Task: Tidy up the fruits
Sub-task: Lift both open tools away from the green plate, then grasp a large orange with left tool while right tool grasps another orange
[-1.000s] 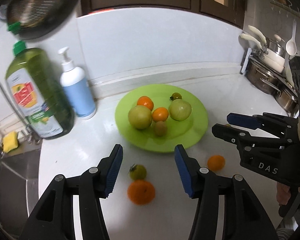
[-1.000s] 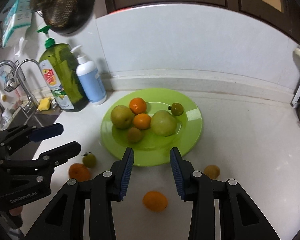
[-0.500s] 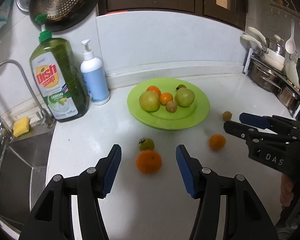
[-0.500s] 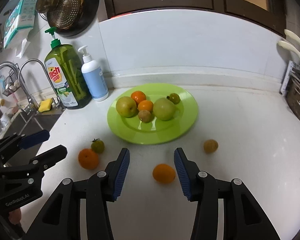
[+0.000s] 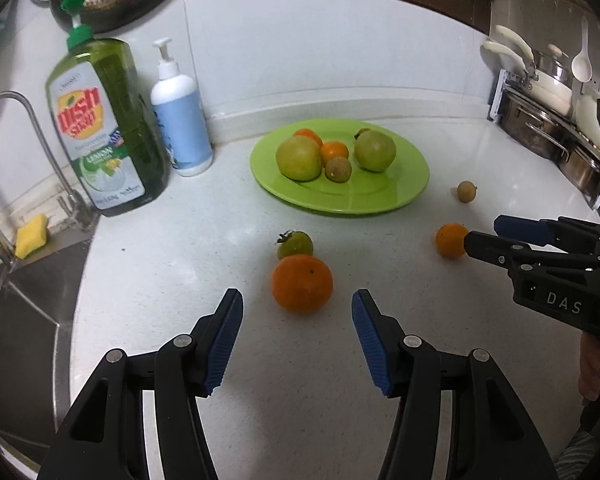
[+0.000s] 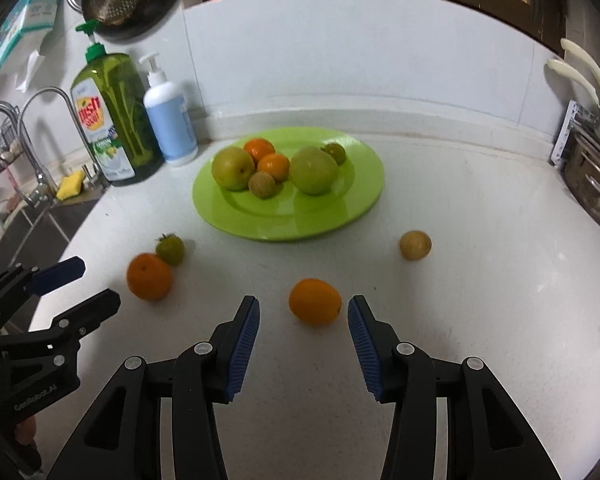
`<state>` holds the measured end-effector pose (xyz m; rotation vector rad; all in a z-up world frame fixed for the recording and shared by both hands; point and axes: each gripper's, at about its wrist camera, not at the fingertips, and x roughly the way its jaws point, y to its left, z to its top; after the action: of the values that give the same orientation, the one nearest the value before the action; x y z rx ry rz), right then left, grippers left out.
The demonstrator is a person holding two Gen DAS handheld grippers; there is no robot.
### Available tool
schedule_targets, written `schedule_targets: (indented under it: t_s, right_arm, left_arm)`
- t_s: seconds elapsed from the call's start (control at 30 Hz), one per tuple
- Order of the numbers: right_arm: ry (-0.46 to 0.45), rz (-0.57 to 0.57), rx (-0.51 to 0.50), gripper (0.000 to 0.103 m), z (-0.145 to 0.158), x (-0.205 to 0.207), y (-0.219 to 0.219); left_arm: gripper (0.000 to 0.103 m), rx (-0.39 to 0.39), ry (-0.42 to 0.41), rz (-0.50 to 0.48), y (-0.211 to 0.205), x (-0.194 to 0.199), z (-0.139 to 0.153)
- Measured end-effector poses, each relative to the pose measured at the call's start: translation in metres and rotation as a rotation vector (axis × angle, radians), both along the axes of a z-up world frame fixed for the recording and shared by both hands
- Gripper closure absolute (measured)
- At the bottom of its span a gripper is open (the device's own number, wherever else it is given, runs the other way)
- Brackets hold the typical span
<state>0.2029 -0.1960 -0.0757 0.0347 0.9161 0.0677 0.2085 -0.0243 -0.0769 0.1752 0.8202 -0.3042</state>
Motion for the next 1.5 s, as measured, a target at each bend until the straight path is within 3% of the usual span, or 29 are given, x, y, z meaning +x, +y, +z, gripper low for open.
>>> schedule_targets:
  t_s: [0.37,0.8,0.93,1.5]
  right_arm:
    - [0.070,-0.014,0.022,0.056,-0.023,0.017,-0.005]
    - [0.100,-0.017,0.032,0.056,-0.033,0.030,-0.008]
    - [0.103,-0.012,0.031,0.064,-0.034,0.032,-0.008]
    - [0.084,0.011,0.027,0.066,-0.030,0.030,-0.006]
  left_arm:
    - [0.048,-0.009,0.046,-0.028,-0.004,0.019,-0.019]
    - [0.057,0.016,0.047,-0.039,-0.011,0.033,-0.027]
    - [0.060,0.020,0.054,-0.038,-0.012,0.036,-0.030]
    - [0.061,-0.003,0.034,-0.045,-0.012,0.032,-0.018]
